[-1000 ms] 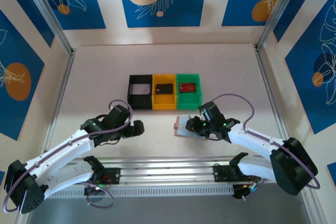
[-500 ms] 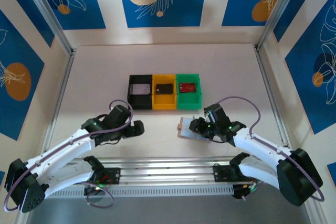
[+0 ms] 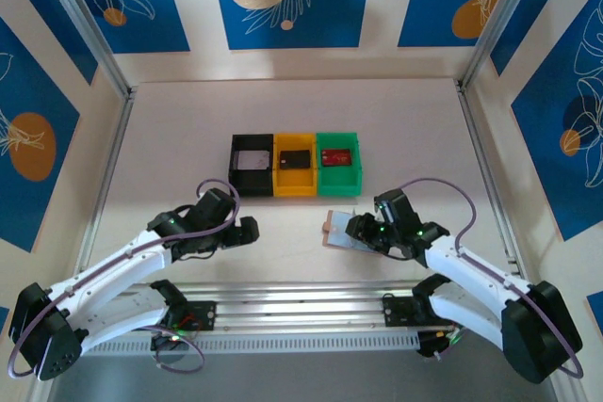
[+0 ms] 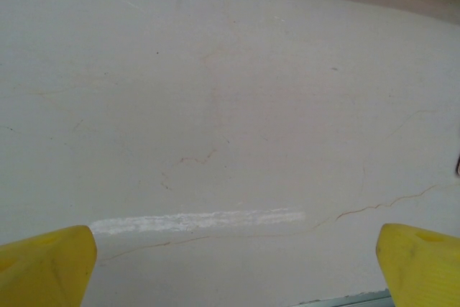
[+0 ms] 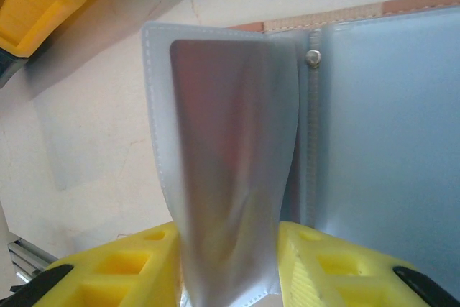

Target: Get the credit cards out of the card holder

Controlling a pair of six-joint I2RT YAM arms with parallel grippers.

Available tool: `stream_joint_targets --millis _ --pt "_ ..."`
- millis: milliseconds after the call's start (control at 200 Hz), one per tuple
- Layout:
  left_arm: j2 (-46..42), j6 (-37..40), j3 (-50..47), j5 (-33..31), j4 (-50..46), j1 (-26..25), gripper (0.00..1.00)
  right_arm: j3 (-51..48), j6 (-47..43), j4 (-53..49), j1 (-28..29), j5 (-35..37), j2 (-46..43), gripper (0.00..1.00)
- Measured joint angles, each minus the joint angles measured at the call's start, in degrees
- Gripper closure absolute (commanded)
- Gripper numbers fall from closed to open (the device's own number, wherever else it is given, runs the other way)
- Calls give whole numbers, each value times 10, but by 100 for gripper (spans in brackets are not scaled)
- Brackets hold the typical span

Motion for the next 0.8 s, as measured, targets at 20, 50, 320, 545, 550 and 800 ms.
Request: stream_joint_targets --millis 20,50,320,545,550,800 --pt "0 0 0 -1 0 0 0 -1 0 -2 -1 0 -3 60" --pt "0 0 0 -1 0 0 0 -2 0 -5 -2 0 -7 59" --pt "2 0 0 -1 0 0 0 -9 0 -46 -18 0 -34 60" --pt "4 0 0 -1 0 0 0 -17 0 -94 -37 2 -67 62" --pt "4 0 0 -1 0 0 0 -17 0 -95 -38 2 -68 62" --pt "4 0 0 -2 0 -1 0 -30 -9 -112 -73 -6 -86 72"
